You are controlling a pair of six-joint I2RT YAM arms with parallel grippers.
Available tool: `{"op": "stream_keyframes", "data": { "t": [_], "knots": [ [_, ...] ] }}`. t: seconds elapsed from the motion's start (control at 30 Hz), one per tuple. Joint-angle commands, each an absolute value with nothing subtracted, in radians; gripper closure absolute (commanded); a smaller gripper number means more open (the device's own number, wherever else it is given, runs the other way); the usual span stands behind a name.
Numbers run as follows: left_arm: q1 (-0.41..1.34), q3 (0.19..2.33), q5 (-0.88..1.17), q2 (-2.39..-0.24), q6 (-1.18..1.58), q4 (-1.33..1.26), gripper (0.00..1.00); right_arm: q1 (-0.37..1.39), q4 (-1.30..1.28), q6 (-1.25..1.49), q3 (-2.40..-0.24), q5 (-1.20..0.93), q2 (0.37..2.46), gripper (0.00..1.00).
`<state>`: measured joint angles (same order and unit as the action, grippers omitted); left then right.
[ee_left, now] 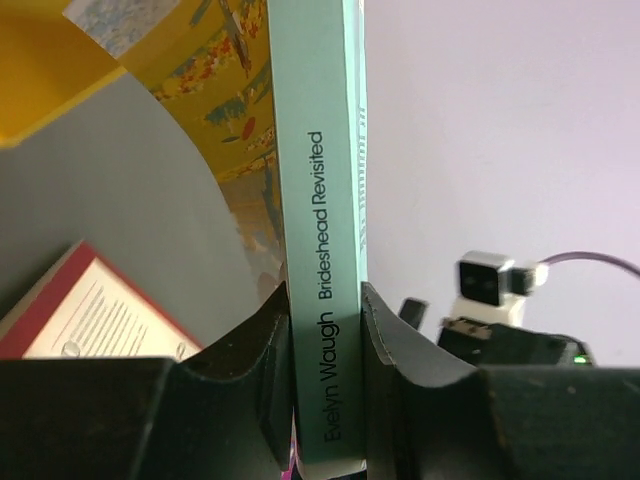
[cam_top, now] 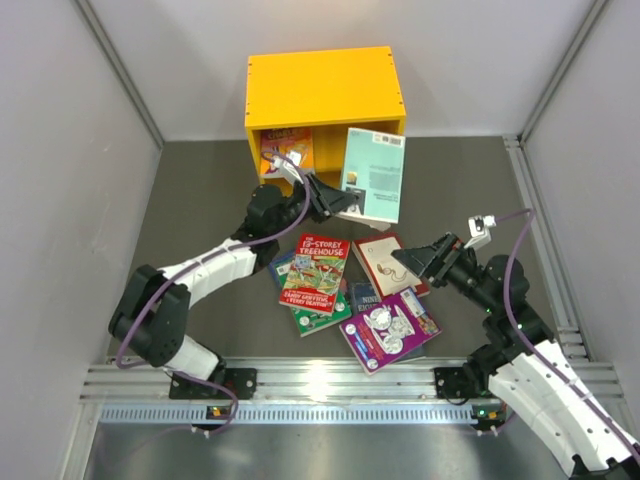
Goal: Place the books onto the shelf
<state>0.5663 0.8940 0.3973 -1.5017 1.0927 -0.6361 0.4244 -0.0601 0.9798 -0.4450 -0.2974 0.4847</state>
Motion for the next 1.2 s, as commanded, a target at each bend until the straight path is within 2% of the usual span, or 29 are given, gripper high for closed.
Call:
{"op": "stream_keyframes", "data": {
  "t": [0.0, 0.27, 0.53, 0.63, 0.73, 0.83, 0.93, 1.03, 1.07, 1.1, 1.13, 1.17],
  "knots": [
    [0.497, 0.894, 0.411, -1.445, 1.161, -1.121, 1.00, 0.399, -0.022, 0.962, -0.436, -0.324, 0.486, 0.03],
    [0.477, 0.864, 0.316, -1.491, 1.134, -1.081, 1.00, 0.376, 0.028, 0.973, -0.419, -0.356, 0.522, 0.03],
    [0.476, 0.945, 0.281, -1.718, 1.262, -1.207, 1.00, 0.364, 0.061, 0.986, -0.397, -0.367, 0.538, 0.03],
    [0.480, 1.032, 0.288, -1.802, 1.311, -1.163, 1.00, 0.360, 0.080, 0.983, -0.402, -0.364, 0.557, 0.04],
    [0.488, 1.126, 0.281, -1.839, 1.307, -1.062, 1.00, 0.357, 0.087, 0.971, -0.414, -0.361, 0.578, 0.08],
    [0.492, 1.179, 0.243, -1.830, 1.272, -0.896, 1.00, 0.354, 0.110, 0.966, -0.422, -0.353, 0.604, 0.16],
    [0.492, 1.232, 0.219, -1.825, 1.241, -0.761, 0.99, 0.353, 0.147, 0.969, -0.428, -0.354, 0.638, 0.30],
    [0.492, 1.291, 0.216, -1.835, 1.220, -0.640, 0.71, 0.351, 0.196, 0.980, -0.428, -0.356, 0.678, 0.49],
    [0.492, 1.304, 0.215, -1.838, 1.213, -0.608, 0.54, 0.351, 0.208, 0.983, -0.428, -0.354, 0.689, 0.61],
    [0.494, 1.311, 0.213, -1.836, 1.206, -0.588, 0.47, 0.351, 0.222, 0.989, -0.433, -0.351, 0.699, 0.66],
    [0.494, 1.316, 0.215, -1.835, 1.204, -0.574, 0.33, 0.351, 0.254, 0.991, -0.436, -0.342, 0.728, 0.71],
    [0.494, 1.315, 0.210, -1.832, 1.204, -0.551, 0.24, 0.351, 0.270, 0.994, -0.439, -0.339, 0.745, 0.81]
  ]
}}
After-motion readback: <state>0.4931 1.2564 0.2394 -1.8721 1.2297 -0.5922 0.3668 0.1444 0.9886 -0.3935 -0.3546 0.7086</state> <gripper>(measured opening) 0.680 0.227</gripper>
